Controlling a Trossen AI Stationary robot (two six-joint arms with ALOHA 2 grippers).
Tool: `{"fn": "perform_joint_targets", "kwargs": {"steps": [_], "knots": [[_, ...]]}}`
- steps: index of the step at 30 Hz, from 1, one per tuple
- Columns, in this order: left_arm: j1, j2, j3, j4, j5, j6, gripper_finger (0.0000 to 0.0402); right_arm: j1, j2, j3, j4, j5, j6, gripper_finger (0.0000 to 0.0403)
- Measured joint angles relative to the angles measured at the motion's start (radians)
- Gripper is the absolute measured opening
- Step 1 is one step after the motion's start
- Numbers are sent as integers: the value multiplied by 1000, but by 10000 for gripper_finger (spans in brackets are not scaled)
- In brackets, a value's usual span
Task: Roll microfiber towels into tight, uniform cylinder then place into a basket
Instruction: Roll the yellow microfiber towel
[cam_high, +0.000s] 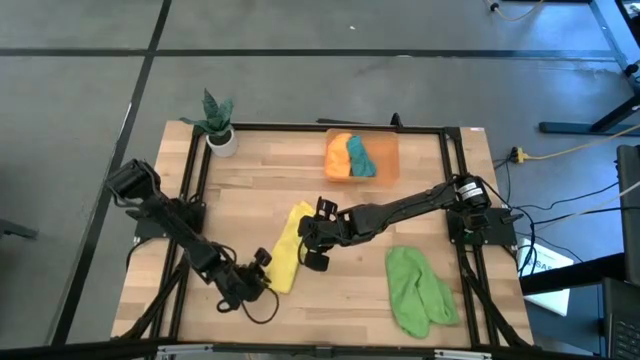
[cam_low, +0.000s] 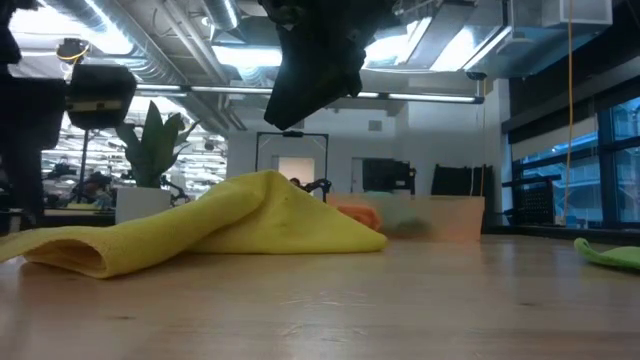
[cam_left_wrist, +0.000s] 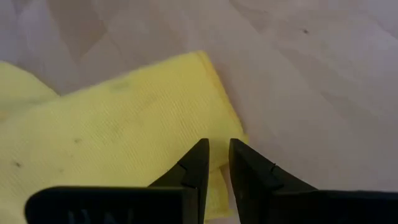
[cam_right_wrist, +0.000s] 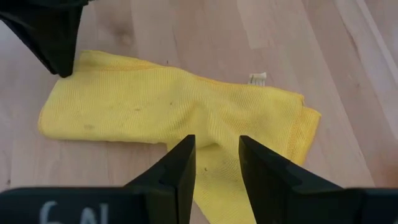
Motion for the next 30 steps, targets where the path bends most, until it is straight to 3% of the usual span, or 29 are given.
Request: {"fn": "perform_joint_targets", "kwargs": {"steps": [30], "knots": [[68, 64, 0, 66, 67, -64, 50, 0, 0, 0, 0, 0, -4, 124]]}}
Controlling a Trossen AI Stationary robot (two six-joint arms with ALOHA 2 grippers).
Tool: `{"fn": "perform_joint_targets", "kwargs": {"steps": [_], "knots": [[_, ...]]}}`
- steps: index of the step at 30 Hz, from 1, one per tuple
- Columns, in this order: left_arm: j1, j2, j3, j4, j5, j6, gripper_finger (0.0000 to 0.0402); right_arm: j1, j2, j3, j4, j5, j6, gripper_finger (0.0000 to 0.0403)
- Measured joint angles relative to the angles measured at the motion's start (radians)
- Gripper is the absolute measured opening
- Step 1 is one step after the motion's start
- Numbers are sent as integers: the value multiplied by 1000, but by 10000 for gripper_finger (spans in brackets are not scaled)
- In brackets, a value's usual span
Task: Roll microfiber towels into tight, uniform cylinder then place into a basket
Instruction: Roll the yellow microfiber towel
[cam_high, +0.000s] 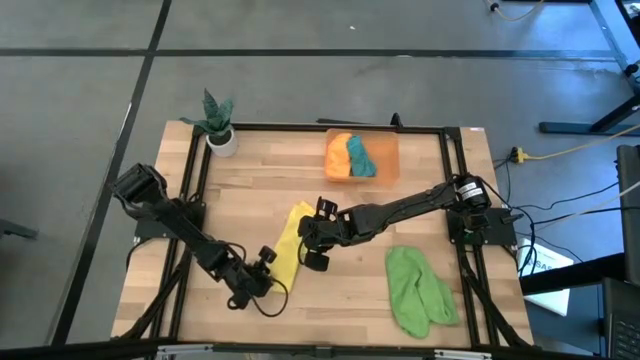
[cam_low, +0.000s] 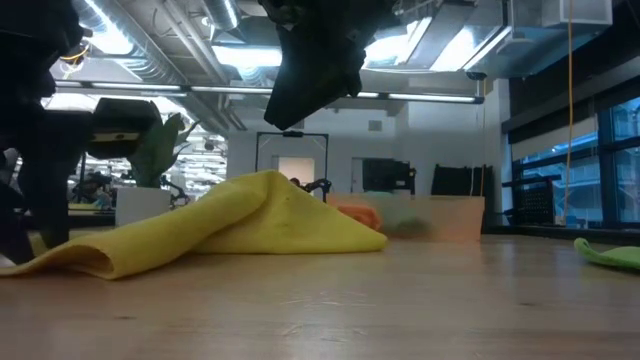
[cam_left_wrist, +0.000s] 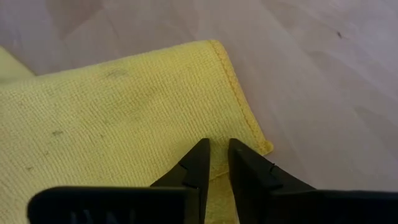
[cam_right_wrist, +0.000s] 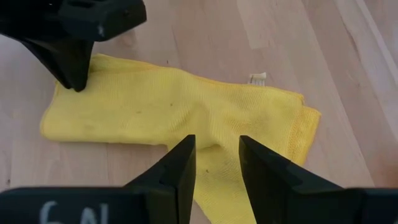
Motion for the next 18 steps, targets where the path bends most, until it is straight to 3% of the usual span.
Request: {"fn": "perform_joint_targets", "kwargs": {"steps": [6, 18], "knots": [[0, -2, 0, -4, 0, 0, 6, 0, 0, 0, 0, 0, 0, 124], [0, -151, 0, -65, -1, 1, 0, 0, 0, 0, 0, 0, 0, 124]]}}
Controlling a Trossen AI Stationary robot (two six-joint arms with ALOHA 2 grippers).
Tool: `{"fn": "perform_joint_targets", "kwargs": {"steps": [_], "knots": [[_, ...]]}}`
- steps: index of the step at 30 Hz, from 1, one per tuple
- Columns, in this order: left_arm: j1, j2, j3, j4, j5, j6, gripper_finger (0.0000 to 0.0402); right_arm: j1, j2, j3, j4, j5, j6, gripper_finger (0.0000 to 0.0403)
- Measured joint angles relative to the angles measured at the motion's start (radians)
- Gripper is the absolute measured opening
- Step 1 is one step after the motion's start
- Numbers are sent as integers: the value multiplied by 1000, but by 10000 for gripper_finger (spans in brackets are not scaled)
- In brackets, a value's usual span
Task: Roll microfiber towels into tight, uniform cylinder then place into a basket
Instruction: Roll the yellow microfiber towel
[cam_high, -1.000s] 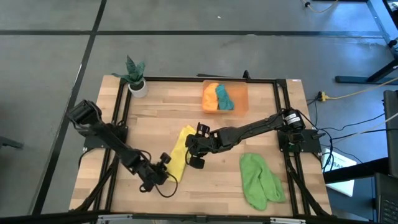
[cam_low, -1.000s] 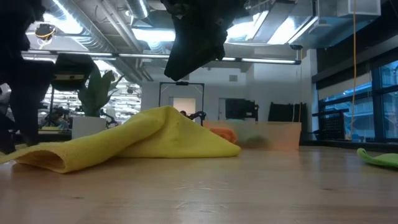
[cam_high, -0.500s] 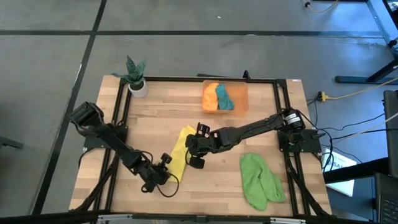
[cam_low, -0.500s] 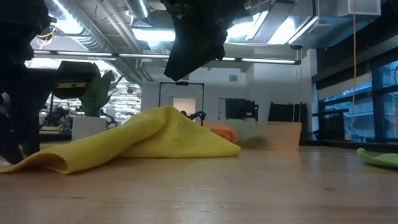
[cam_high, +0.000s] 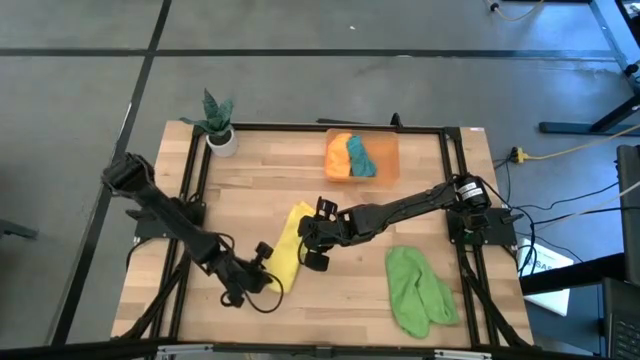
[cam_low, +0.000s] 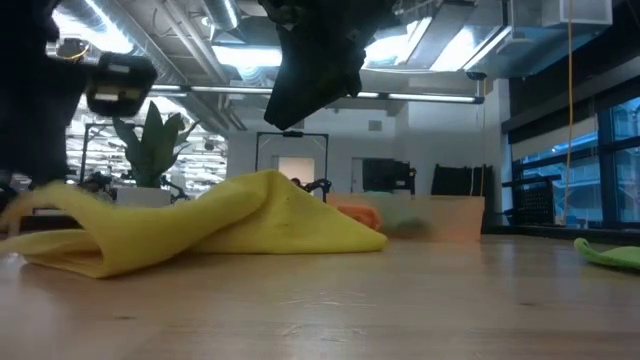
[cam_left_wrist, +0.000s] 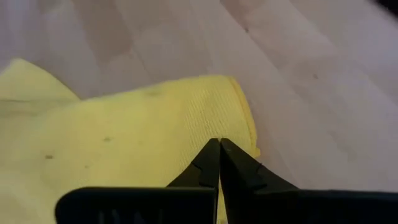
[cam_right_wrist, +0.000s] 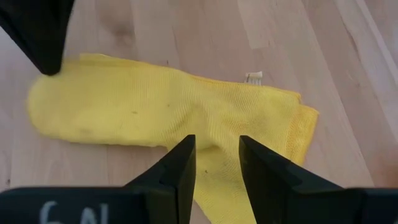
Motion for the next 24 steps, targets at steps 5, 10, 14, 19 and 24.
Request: {"fn": "perform_joint_targets", "kwargs": {"steps": [5, 10, 14, 19, 24], "knots": [[0, -127, 0, -85, -35, -1, 0, 0, 0, 0, 0, 0, 0, 124], [1, -265, 0, -187, -142, -1, 0, 0, 0, 0, 0, 0, 0, 124], [6, -360, 0, -219, -196, -1, 0, 0, 0, 0, 3, 0, 2, 124], [26, -427, 1, -221, -239, -2, 0, 0, 0, 0, 14, 0, 2, 124], [32, -436, 55, -296, -296, 7, 0, 0, 0, 0, 32, 0, 2, 124]]}}
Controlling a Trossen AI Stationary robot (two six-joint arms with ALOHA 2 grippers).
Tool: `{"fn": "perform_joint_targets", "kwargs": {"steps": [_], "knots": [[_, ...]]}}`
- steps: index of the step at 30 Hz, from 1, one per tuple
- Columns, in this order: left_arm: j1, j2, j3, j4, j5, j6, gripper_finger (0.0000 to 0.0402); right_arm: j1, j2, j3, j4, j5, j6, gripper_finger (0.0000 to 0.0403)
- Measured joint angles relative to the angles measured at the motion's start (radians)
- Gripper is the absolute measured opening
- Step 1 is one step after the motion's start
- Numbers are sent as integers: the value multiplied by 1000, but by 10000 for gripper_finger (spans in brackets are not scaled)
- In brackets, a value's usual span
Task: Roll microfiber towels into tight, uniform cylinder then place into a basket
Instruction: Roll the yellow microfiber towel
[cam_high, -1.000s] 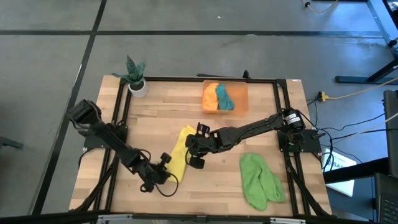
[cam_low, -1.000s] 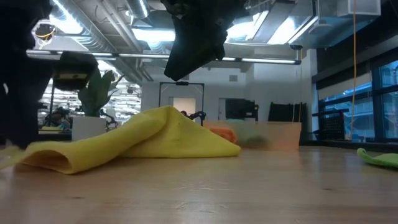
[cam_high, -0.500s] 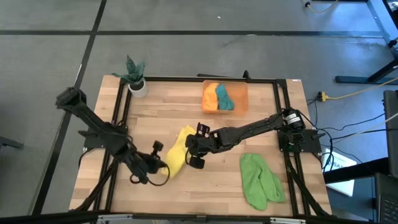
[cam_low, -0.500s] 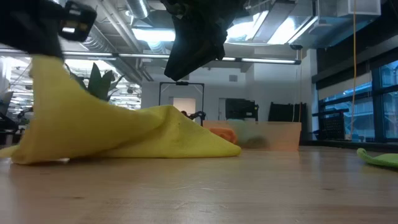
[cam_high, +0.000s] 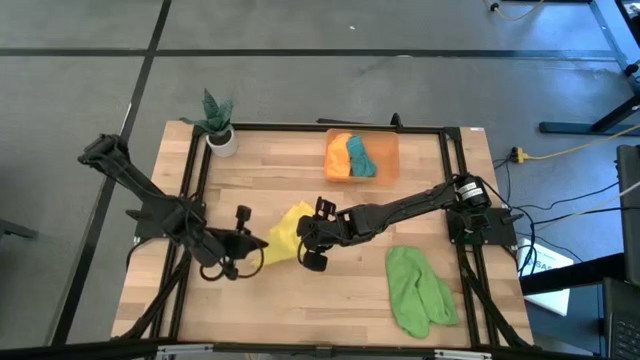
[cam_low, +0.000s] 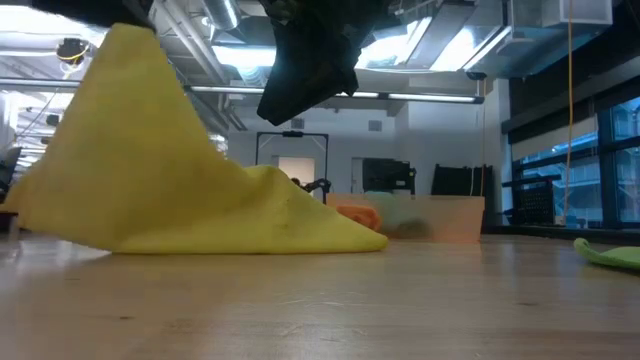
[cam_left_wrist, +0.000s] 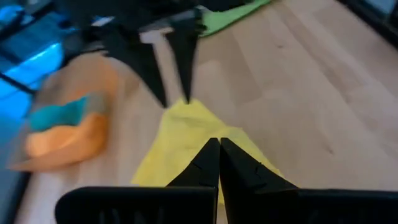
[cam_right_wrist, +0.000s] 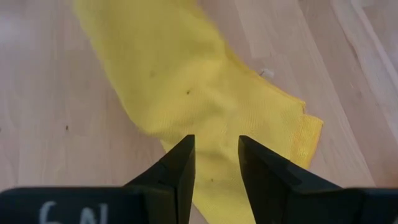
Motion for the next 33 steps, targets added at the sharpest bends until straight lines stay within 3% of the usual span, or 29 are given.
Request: {"fn": "perform_joint_targets", "kwargs": {"steps": [8, 17, 26, 33], "knots": [[22, 0, 245, -253, -226, 1, 0, 0, 0, 0, 0, 0, -2, 124], [132, 0, 510, -389, -280, 91, 0, 0, 0, 0, -1, 0, -2, 124], [222, 0, 585, -390, -309, 186, 0, 5, 19, 0, 14, 0, -34, 124], [280, 0, 607, -381, -357, 269, 0, 4, 78, 0, 111, 0, -199, 124]]}}
